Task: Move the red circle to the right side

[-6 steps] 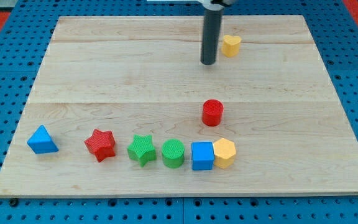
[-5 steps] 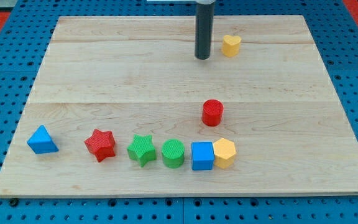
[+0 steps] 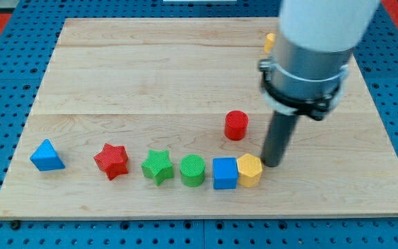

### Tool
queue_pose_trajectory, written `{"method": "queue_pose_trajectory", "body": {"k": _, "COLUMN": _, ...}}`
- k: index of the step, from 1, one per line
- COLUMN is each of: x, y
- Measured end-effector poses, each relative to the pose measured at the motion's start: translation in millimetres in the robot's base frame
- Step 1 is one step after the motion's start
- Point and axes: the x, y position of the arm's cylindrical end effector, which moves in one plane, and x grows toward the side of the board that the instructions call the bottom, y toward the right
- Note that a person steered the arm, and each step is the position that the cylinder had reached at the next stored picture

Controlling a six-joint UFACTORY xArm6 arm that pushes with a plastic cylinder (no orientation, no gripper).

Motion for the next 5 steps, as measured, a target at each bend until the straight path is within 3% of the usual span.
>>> {"method": "queue_pose_trajectory", "body": {"k": 1, "x": -38, "y": -55}}
{"method": "queue_pose_trajectory", "body": {"k": 2, "x": -56, "y": -45}}
{"method": "queue_pose_trajectory", "body": {"k": 5, "x": -39, "y": 95}}
